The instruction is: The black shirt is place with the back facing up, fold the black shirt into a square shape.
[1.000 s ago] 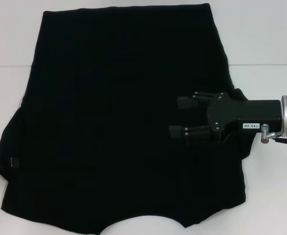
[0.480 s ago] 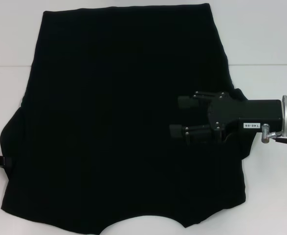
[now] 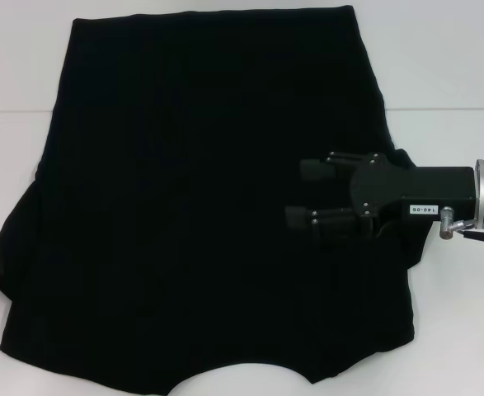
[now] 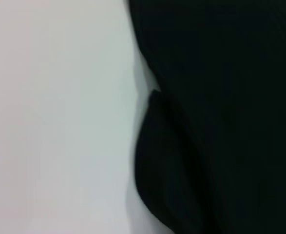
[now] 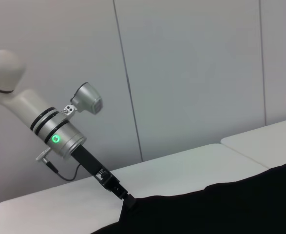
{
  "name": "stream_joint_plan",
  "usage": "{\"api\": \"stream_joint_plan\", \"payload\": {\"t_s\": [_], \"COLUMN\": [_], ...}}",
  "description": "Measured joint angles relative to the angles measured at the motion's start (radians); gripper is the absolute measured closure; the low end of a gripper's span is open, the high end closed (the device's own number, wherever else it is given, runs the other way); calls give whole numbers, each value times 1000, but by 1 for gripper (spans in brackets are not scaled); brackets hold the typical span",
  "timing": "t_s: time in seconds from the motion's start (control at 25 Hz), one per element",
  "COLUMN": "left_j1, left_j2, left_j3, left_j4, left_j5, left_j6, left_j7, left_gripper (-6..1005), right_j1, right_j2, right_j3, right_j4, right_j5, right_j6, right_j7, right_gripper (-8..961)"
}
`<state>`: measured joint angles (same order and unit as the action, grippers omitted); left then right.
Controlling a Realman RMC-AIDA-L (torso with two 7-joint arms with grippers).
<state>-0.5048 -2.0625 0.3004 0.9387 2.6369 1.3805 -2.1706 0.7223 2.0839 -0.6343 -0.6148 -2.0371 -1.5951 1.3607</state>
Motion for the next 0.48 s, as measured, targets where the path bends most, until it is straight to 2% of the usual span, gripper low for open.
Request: {"api": "stream_joint_plan", "payload": {"t_s": [0.48], "left_j1": [6], "left_j2": [10], "left_j3": [-59], "left_j4": [43], "left_j5": [9], "left_j6": [-36], "left_j7": [9], "left_gripper": [1000], "right_j1": [-15], "right_j2": [2], "right_j3": [1], "right_j4": [8], "right_j5": [49], "right_j6": [9], "right_j7": [0], "right_gripper": [38]}}
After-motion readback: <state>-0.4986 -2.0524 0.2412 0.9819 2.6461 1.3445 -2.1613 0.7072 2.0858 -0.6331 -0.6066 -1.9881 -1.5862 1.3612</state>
